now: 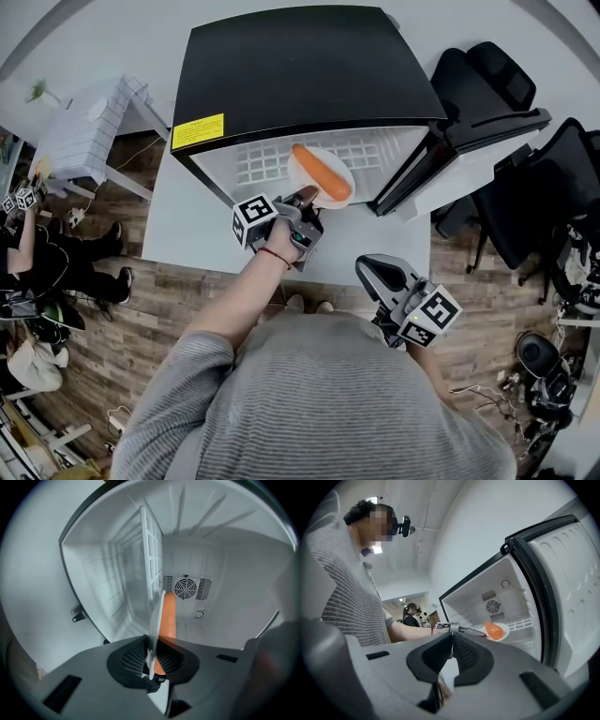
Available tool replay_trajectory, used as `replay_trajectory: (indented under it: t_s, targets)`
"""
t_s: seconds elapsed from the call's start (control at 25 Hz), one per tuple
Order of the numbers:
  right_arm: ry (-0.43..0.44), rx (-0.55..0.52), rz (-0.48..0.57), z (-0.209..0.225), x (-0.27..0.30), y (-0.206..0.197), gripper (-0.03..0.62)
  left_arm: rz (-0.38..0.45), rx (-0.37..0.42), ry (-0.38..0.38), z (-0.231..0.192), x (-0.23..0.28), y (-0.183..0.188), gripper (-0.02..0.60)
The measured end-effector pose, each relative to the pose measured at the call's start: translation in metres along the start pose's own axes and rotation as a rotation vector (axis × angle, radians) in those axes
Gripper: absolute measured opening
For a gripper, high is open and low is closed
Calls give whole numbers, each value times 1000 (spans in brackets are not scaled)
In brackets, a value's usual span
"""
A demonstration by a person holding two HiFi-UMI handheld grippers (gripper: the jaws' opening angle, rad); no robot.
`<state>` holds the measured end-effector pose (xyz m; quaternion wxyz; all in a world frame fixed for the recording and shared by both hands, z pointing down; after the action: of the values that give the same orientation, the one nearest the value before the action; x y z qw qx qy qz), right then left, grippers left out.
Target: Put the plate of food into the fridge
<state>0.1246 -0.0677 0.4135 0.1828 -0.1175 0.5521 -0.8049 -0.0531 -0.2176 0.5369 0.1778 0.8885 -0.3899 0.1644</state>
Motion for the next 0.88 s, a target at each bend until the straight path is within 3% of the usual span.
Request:
replay_trajectory:
  t_s: [0.28,0.88]
  targets:
    - [-20,8,1,2,-4,0,14,43,-61,-21,7,16,1,51]
    - [-54,16,6,7,-8,0,14,74,-40,-47,19,37,13,51]
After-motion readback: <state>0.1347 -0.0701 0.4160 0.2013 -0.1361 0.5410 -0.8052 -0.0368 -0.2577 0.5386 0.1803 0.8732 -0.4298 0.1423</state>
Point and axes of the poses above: the fingertips, and each gripper's own axes: x forward along the fingers, z to its right, y out of its top, the point moved 7 cm from there along -x, backward along the fingers, and after that the axes turned 12 degrees about y, right-handed, at the moved point
